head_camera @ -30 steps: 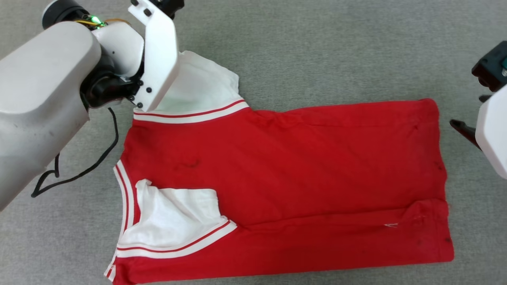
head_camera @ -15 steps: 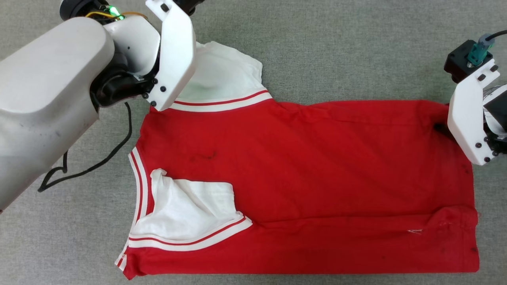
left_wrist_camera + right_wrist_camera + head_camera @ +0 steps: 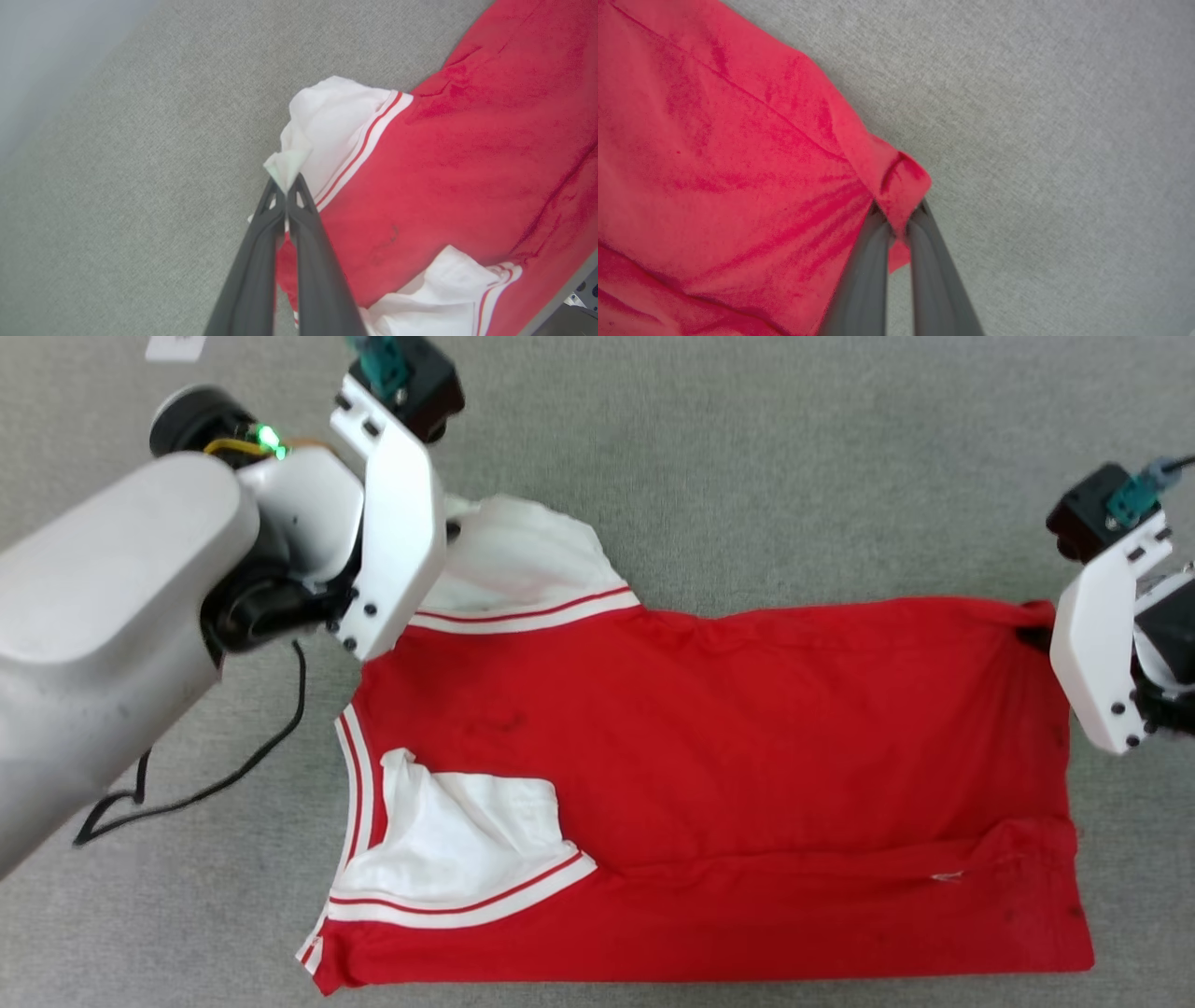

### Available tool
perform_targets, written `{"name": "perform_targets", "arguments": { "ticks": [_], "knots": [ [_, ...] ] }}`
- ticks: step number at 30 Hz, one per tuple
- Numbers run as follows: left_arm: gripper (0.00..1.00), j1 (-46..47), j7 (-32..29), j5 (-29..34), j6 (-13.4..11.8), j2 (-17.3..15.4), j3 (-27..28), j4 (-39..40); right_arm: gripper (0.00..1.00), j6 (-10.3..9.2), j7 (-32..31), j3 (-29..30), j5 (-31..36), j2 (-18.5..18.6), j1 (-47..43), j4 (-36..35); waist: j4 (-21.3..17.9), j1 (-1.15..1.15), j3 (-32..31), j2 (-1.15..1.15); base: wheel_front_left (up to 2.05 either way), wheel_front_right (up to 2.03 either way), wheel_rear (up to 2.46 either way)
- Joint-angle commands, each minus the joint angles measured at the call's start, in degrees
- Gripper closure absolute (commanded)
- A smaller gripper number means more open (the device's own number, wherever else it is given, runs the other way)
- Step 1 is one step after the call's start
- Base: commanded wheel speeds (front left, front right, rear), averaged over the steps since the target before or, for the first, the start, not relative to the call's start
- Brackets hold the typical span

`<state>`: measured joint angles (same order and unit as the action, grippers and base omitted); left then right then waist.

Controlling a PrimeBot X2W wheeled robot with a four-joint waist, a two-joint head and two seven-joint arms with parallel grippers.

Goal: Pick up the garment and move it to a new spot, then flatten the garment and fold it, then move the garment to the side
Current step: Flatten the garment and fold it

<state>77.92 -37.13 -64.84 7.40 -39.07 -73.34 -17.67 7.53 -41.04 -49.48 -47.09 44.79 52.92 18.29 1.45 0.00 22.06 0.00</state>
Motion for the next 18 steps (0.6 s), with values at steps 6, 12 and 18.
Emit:
{"name": "perform_targets", "arguments": {
  "ticks": [6,12,18],
  "knots": [
    [1.00,-6.42,0.24,-0.91,-0.02,-3.46,-0.03,4.84,1.00,-0.09,5.33,-0.79,-2.25,1.67,-5.55,-0.77,0.60,0.00,-7.38,0.00,0.00,0.00,0.00],
    [1.00,-13.43,-0.16,-1.18,-0.02,-6.52,-0.04,10.15,1.00,-0.09,7.81,-1.47,-3.29,2.95,-10.52,-1.90,1.15,0.00,-11.67,0.00,0.00,0.00,0.00],
    [1.00,-21.31,0.57,-1.84,-0.28,-8.95,-0.02,12.97,1.00,-0.09,9.97,-1.20,-4.58,4.01,-16.59,-2.82,1.51,0.00,-15.17,0.00,0.00,0.00,0.00]
  ]
}}
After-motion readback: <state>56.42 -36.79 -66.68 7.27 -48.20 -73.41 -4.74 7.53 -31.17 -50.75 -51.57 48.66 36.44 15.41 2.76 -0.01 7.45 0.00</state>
